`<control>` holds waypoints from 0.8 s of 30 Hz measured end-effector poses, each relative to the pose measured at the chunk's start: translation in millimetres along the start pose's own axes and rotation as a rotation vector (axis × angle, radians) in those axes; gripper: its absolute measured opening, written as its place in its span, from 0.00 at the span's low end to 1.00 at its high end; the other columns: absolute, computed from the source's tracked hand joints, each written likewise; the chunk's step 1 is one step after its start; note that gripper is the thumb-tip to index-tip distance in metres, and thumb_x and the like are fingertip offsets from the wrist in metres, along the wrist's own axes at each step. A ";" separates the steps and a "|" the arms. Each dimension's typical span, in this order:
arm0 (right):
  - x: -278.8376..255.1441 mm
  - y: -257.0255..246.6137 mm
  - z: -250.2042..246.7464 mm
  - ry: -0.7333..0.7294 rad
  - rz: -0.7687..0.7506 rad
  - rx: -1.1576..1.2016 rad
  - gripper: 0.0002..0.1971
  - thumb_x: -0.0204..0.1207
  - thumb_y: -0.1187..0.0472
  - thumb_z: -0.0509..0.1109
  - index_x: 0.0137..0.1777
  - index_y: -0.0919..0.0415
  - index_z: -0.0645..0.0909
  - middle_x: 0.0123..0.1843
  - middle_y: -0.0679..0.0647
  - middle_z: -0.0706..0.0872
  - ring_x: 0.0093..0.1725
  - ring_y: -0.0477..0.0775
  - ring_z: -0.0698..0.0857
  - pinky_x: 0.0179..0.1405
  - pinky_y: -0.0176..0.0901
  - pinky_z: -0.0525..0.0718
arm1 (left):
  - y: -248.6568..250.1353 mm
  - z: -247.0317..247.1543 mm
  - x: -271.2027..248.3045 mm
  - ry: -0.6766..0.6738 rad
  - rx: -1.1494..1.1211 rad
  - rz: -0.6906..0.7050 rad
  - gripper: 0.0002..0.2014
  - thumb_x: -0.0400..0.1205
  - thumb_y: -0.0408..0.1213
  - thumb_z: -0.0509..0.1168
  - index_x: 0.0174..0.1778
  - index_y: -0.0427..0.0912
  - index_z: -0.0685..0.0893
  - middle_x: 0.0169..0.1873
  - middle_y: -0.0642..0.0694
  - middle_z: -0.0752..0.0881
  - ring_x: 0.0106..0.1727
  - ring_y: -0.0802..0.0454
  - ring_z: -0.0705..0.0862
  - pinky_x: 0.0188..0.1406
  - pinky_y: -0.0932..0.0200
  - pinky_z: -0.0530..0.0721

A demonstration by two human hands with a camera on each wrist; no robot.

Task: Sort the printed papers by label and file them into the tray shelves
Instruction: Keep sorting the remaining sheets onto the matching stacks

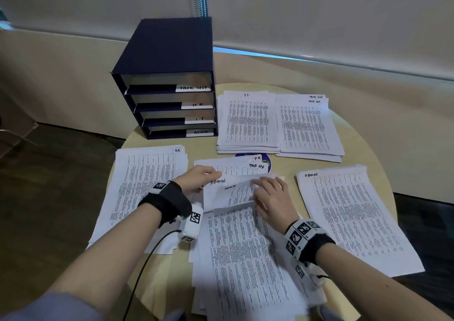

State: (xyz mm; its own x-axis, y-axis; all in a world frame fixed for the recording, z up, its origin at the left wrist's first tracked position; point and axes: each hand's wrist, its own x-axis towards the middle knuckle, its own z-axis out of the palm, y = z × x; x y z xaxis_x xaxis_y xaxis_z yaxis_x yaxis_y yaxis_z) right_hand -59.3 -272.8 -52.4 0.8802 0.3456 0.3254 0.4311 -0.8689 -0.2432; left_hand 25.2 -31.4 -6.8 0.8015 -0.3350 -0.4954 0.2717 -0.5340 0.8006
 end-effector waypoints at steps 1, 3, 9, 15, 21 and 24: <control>1.2 -0.8 -0.4 -0.018 -0.011 0.006 0.04 0.71 0.56 0.66 0.42 0.55 0.79 0.61 0.51 0.84 0.62 0.57 0.78 0.67 0.62 0.69 | 1.5 0.4 -1.5 -0.030 -0.003 -0.010 0.16 0.84 0.46 0.64 0.32 0.46 0.76 0.22 0.54 0.65 0.23 0.58 0.62 0.23 0.66 0.61; 3.5 -3.9 -1.6 -0.045 -0.034 0.019 0.04 0.71 0.56 0.65 0.41 0.54 0.78 0.55 0.50 0.85 0.58 0.56 0.80 0.68 0.65 0.70 | 3.8 1.3 -3.0 -0.063 0.000 -0.024 0.17 0.85 0.44 0.64 0.30 0.47 0.74 0.20 0.56 0.65 0.22 0.59 0.61 0.23 0.66 0.60; 2.0 -4.9 -4.3 -0.068 -0.051 0.054 0.02 0.69 0.58 0.68 0.40 0.54 0.78 0.49 0.51 0.82 0.54 0.55 0.80 0.70 0.65 0.67 | 4.3 -1.1 -6.6 -0.019 0.018 -0.016 0.14 0.85 0.45 0.63 0.35 0.45 0.76 0.18 0.59 0.65 0.22 0.59 0.61 0.23 0.64 0.60; -1.7 -2.5 -9.7 -0.116 0.016 0.080 0.10 0.69 0.56 0.59 0.50 0.52 0.74 0.70 0.52 0.79 0.73 0.57 0.69 0.75 0.65 0.57 | 10.7 16.9 -24.5 -0.290 0.160 0.031 0.14 0.84 0.46 0.64 0.33 0.47 0.76 0.28 0.54 0.70 0.27 0.58 0.65 0.27 0.67 0.64; -19.5 9.4 -20.0 -0.176 0.183 0.163 0.03 0.70 0.57 0.56 0.38 0.51 0.70 0.33 0.42 0.76 0.40 0.48 0.78 0.78 0.58 0.54 | 0.4 31.4 -46.4 -0.304 0.062 -0.089 0.29 0.80 0.67 0.54 0.59 0.46 0.82 0.57 0.51 0.85 0.59 0.50 0.83 0.63 0.56 0.78; -18.2 20.4 -23.5 -0.167 0.353 0.200 0.01 0.71 0.59 0.59 0.40 0.52 0.70 0.33 0.45 0.80 0.38 0.50 0.79 0.72 0.57 0.63 | -4.9 36.2 -58.4 -0.280 -0.181 -0.176 0.22 0.79 0.66 0.57 0.60 0.58 0.79 0.57 0.49 0.86 0.59 0.50 0.85 0.62 0.54 0.82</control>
State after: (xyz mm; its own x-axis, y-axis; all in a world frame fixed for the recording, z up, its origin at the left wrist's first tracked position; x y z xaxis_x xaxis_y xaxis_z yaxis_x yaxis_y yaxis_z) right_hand -71.3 -305.2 -41.9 0.9933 0.1069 0.0428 0.1141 -0.8638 -0.4907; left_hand -42.2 -37.3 6.1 0.5647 -0.4628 -0.6833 0.5017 -0.4649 0.7295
